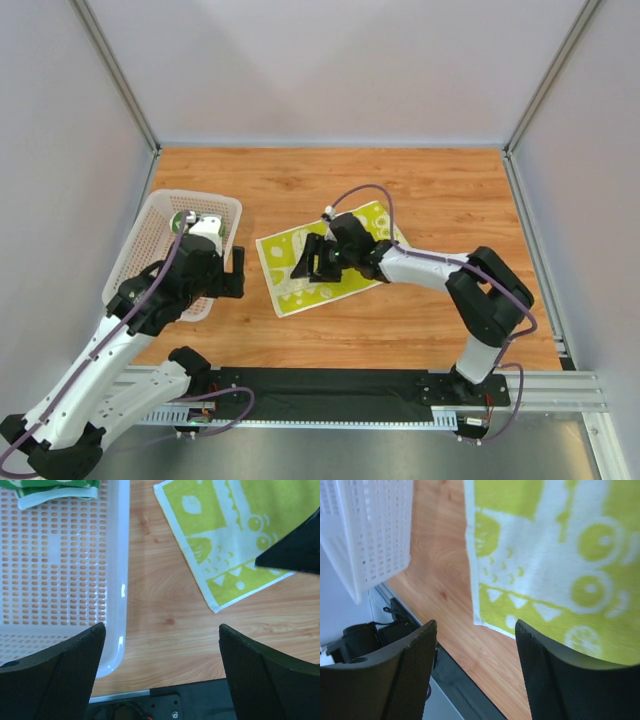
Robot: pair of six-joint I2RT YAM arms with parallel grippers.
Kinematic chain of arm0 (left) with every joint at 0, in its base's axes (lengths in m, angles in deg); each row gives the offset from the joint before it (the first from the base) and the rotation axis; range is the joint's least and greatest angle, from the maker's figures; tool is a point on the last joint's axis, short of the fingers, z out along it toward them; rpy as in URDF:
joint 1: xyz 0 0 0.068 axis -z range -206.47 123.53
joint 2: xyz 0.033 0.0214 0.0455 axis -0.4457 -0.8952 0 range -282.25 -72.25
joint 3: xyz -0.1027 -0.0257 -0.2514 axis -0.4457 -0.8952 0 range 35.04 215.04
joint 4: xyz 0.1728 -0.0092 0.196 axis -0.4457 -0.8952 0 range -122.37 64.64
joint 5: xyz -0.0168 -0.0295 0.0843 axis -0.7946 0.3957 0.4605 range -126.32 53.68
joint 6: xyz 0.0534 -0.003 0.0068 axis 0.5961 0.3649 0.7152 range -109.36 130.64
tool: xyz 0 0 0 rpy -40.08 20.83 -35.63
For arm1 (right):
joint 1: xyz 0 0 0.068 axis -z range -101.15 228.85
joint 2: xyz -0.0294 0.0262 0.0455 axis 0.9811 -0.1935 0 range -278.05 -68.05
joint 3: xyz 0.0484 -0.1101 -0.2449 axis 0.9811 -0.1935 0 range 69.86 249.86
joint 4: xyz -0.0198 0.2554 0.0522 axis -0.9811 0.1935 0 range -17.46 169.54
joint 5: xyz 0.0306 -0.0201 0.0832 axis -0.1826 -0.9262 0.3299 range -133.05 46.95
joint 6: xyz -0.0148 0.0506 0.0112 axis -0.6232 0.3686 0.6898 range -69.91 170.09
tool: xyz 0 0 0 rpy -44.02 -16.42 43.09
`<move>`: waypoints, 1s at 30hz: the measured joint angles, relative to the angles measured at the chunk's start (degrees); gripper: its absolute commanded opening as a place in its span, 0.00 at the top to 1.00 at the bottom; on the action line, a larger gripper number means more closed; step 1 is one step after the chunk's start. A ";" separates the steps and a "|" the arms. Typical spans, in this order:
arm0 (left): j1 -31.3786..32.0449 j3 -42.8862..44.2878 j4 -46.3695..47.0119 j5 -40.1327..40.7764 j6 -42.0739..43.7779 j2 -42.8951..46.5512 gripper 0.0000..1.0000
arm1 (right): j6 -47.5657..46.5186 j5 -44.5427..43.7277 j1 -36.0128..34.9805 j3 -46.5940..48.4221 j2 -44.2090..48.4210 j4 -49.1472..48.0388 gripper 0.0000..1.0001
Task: Roll the towels
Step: Move the towel to the center of the board, then flatten the towel
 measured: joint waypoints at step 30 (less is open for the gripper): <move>7.37 -11.67 23.87 -15.47 -19.67 -36.09 0.21 | -17.07 -9.14 41.09 -18.99 32.61 26.80 0.31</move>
